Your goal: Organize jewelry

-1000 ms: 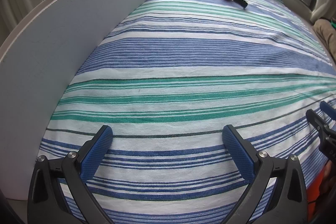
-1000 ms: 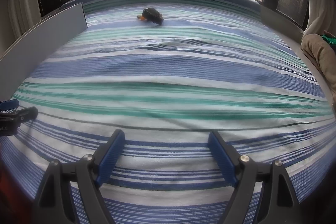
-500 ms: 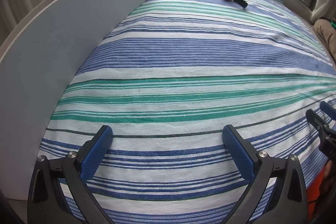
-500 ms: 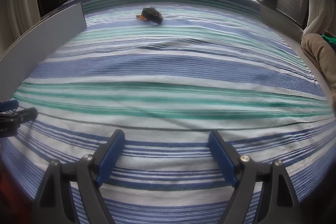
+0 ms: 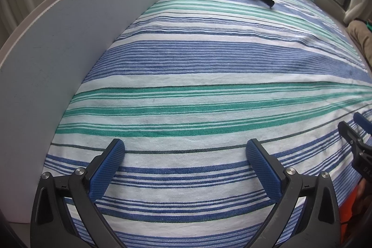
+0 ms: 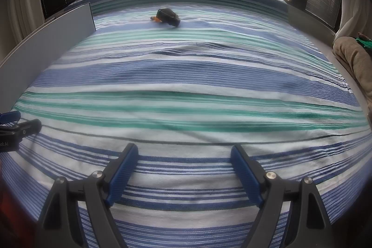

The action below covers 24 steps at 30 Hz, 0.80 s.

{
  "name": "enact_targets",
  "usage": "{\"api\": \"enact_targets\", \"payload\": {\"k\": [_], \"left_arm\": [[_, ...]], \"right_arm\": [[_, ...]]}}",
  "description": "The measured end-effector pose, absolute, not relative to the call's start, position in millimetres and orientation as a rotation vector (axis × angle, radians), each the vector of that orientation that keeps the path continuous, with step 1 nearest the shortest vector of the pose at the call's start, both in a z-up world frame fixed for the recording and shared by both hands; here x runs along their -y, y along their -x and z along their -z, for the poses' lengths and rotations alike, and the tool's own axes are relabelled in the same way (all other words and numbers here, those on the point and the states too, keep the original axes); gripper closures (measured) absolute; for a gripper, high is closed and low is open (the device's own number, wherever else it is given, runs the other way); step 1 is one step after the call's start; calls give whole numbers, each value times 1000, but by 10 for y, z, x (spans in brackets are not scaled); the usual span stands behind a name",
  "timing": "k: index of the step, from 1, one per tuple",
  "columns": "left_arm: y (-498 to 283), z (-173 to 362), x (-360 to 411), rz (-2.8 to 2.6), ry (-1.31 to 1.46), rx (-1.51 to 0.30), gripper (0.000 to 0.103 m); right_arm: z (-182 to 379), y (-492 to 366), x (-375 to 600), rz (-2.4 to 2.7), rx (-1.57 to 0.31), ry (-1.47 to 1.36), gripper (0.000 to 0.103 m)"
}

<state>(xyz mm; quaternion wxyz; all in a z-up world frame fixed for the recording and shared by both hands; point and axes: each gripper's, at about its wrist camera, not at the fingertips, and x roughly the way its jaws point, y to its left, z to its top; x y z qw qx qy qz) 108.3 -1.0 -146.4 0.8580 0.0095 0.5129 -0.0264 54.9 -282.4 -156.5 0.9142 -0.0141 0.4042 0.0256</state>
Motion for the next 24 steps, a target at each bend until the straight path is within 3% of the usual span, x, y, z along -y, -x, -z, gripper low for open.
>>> {"api": "enact_targets", "payload": {"k": [3,14,24], "left_arm": [[-1239,1376,50,93,-12,-1138,1],[-2586,526,938,295,83,-999,1],[-4088,1107,1474,123,286,-1079,1]], "right_arm": [[1567,-556,2833,-52,-835,27,19],[1576,-521,2829,-51,-822,26,19],[1589,-492,2829,-66,-806,33,19]]}}
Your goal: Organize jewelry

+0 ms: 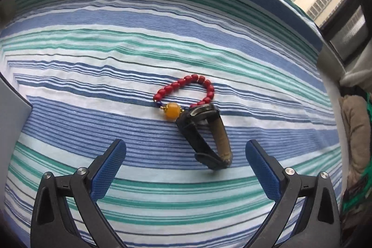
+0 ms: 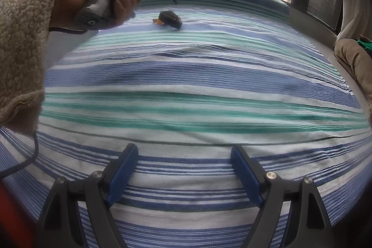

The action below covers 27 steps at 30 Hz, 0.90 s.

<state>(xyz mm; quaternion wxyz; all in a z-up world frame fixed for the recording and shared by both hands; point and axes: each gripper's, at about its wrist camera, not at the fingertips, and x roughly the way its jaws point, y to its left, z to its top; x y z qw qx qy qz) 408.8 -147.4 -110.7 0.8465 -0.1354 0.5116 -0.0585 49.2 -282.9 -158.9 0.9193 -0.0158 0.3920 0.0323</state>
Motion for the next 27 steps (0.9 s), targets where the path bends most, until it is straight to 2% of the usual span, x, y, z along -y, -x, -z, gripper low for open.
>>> {"api": "enact_targets", "payload": {"k": [3,4,6,7,8,13,22,27], "left_arm": [[-4196,1250,1447,112,319,-1098,6],[-4204,1264,1433,110,319,-1092,16],[-4185,1242,1401,134,303,-1064,56],[-4183,1260,1371,176,317,-1083,86],[-4159,1270,1332,169,313,-1101,93],[-3720,1163,1014,205,290,-1097,94],[-2377,780,221,339,260,-1129,94],[-1877,880,-145,309,270,-1149,95]], "right_arm": [[1585,-483,2823,-76,-799,37,19],[1585,-483,2824,-78,-798,38,19],[1586,-475,2819,-81,-795,39,19],[1587,-472,2817,-82,-793,40,19],[1588,-469,2818,-83,-792,41,19],[1579,-453,2843,-88,-792,42,19],[1579,-468,2835,-82,-796,40,19],[1573,-496,2822,-74,-807,38,19]]}}
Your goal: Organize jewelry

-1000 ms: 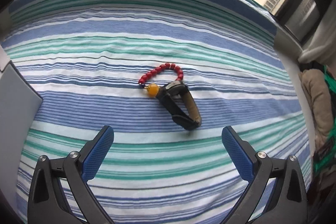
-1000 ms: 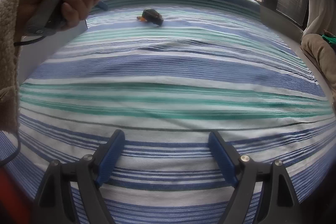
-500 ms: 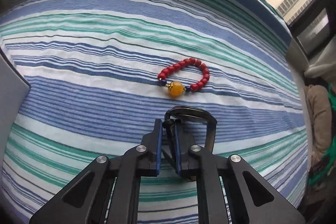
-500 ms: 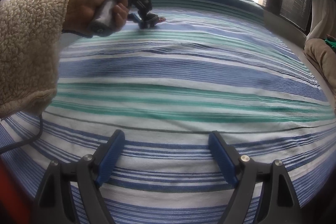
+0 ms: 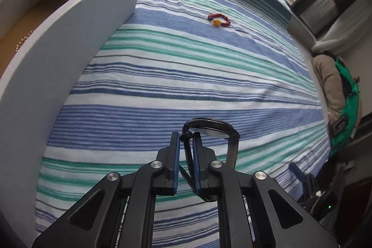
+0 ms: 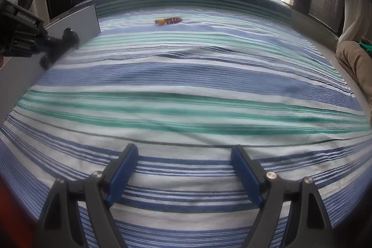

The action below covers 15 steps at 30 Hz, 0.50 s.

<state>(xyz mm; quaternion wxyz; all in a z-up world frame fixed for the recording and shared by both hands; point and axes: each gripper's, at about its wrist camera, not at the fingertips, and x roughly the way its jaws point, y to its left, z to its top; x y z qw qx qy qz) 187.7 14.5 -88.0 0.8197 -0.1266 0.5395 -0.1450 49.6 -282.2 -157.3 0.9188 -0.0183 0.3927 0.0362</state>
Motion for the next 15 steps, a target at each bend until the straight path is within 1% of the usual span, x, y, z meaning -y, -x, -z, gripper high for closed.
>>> {"api": "enact_targets", "payload": {"k": [3,5,6,7,8,10,11,15], "left_arm": [[-1759,1016,-252,287,268,-1146,94],[-1726,1089,-296,290,291,-1141,90],[-1704,1108,-315,277,293,-1133,83],[-1687,1120,-320,253,281,-1122,68],[-1672,1124,-324,219,259,-1108,45],[-1600,1117,-349,170,231,-1065,27],[-1581,1121,-347,159,219,-1053,26],[-1551,1212,-334,112,149,-1061,26]], "right_arm": [[1567,-494,2796,-63,-814,34,19],[1566,-494,2787,-56,-818,32,19],[1563,-496,2784,-54,-822,31,19],[1559,-501,2783,-53,-827,29,19],[1560,-511,2788,-53,-834,29,19],[1550,-543,2807,-58,-854,27,19],[1542,-559,2821,-65,-869,27,19],[1433,-618,2913,-161,-954,-12,19]]}}
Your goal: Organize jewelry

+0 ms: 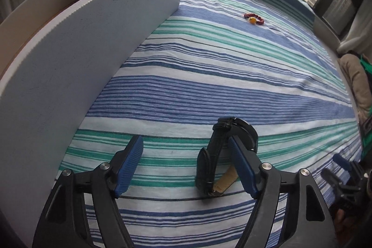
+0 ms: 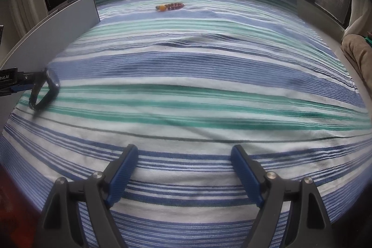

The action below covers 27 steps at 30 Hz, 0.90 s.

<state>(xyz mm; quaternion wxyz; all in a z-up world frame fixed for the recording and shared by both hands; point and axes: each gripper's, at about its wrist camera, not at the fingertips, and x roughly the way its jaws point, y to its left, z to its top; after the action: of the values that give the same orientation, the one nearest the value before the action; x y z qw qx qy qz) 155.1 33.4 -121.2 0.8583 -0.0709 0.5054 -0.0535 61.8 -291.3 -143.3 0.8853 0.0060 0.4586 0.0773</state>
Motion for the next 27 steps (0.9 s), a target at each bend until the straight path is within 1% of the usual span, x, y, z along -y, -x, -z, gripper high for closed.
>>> {"api": "enact_targets", "payload": {"k": [3,7,11,14,15,16,17,19,21,22,24,26,27], "left_arm": [[-1550,1305,-336,74,113,-1064,25],[-1543,1348,-274,46,61,-1024,17],[-1512,1405,-163,34,-8,-988,9],[-1474,1414,-170,32,-6,-956,7],[-1467,1416,-173,33,-7,-949,7],[-1465,1415,-176,33,-7,-947,7],[-1470,1414,-177,32,-7,-947,7],[-1464,1410,-173,31,-8,-946,7],[-1470,1411,-174,32,-9,-944,7],[-1471,1411,-176,33,-9,-944,7],[-1418,1400,-184,34,-8,-941,7],[-1412,1396,-186,36,-7,-941,7],[-1421,1398,-188,39,-6,-941,7]], "right_arm": [[1170,-695,3007,-222,-934,-51,19],[798,-1094,3035,-259,-917,-27,19],[614,-1880,2977,-358,-930,-92,19],[675,-2680,2761,-449,-1027,-162,22],[686,-2941,2659,-474,-1048,-166,25],[682,-3186,2556,-472,-1044,-146,31],[668,-3412,2448,-453,-1025,-108,33],[670,-3819,2227,-428,-991,-23,34],[764,-4157,2052,-433,-1005,53,35],[836,-4281,1984,-427,-1019,89,39],[1009,-4443,1902,-434,-1065,126,40],[1147,-4503,1843,-461,-1096,168,54],[1200,-4488,1821,-467,-1102,201,56]]}}
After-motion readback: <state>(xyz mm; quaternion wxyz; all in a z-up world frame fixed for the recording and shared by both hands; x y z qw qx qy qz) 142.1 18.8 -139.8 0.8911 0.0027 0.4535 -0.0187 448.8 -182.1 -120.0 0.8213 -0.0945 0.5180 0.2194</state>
